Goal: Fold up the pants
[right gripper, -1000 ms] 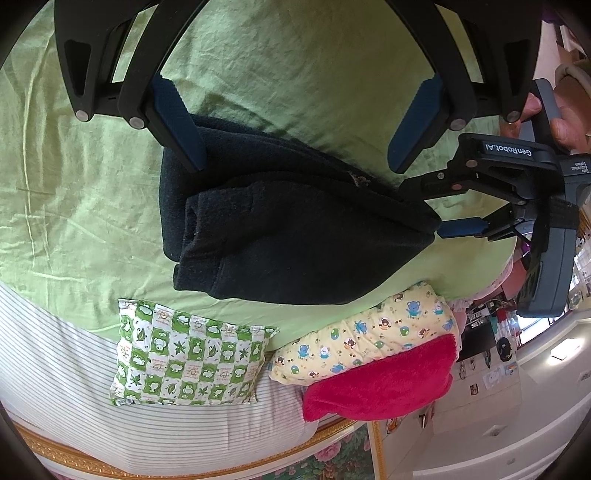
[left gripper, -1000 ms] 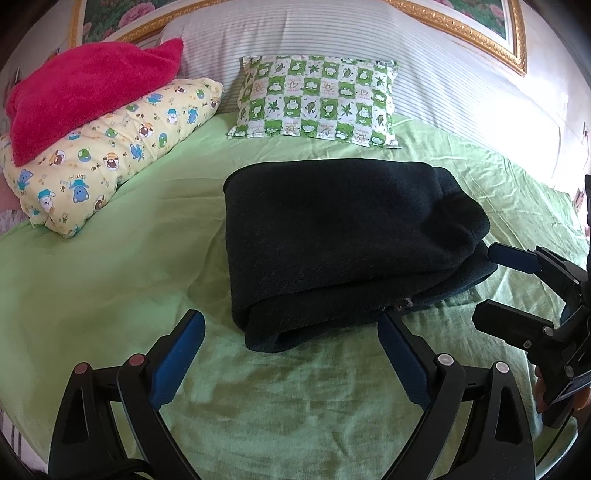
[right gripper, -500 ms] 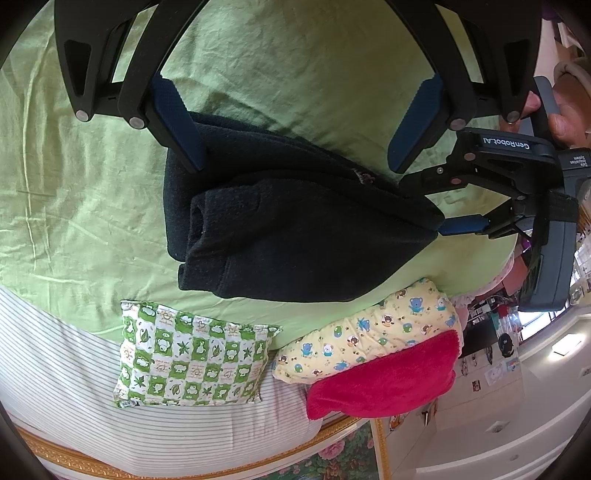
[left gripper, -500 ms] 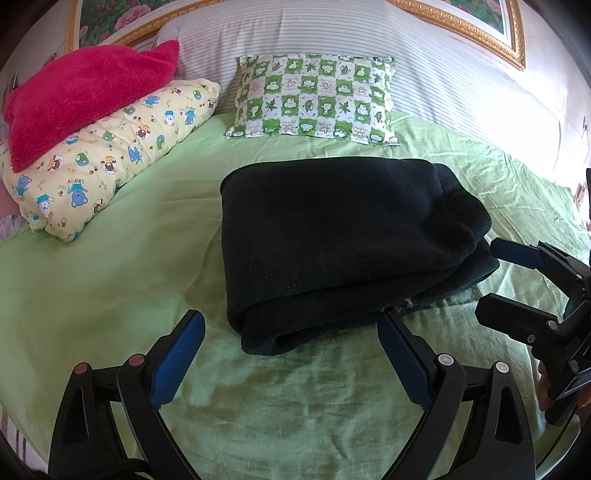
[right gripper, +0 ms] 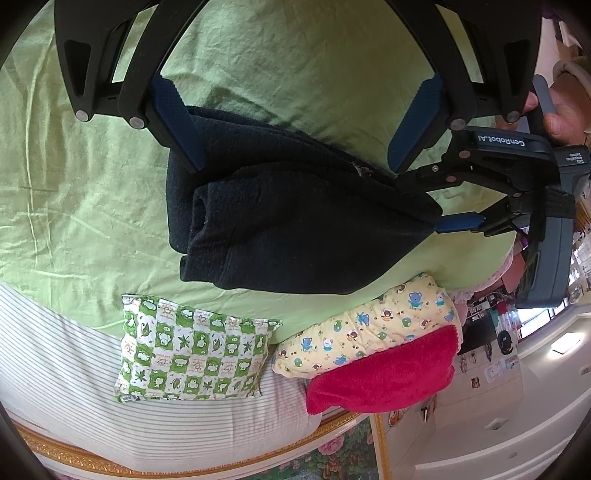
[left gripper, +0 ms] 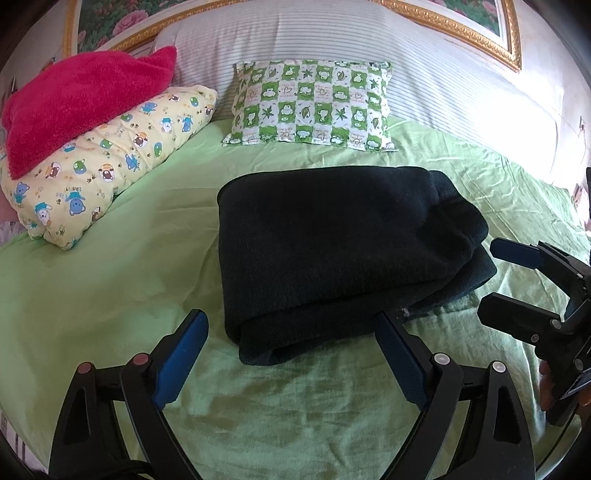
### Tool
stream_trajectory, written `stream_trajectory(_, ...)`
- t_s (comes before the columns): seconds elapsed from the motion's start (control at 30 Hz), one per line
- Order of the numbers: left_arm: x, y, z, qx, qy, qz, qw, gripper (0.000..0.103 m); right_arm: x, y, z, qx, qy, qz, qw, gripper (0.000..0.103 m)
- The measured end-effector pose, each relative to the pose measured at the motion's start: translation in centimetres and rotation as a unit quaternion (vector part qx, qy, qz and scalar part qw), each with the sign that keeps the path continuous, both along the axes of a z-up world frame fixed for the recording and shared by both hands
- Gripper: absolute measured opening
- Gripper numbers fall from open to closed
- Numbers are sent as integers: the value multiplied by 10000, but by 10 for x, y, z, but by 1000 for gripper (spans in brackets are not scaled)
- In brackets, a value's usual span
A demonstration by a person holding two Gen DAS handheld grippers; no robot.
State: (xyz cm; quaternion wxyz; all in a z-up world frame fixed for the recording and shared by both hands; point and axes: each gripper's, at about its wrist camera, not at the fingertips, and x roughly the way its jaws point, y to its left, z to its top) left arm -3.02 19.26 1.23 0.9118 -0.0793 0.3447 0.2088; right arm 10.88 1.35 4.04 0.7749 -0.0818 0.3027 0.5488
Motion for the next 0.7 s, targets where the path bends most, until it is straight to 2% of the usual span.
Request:
stream_trajectory(0.23, 8, 0, 10, 167, -86, -1, 9998, 90, 3, -5, 6, 97, -46, -81, 9999, 99)
stream_trajectory(0.37, 9, 2, 12, 66, -73, -12, 10000, 91, 5, -10, 6, 129, 14, -156, 9998, 99)
stream_trajectory(0.7, 18, 0, 18, 146, 12, -9, 9999, 93, 10, -20, 12, 238, 58, -259, 9994, 99)
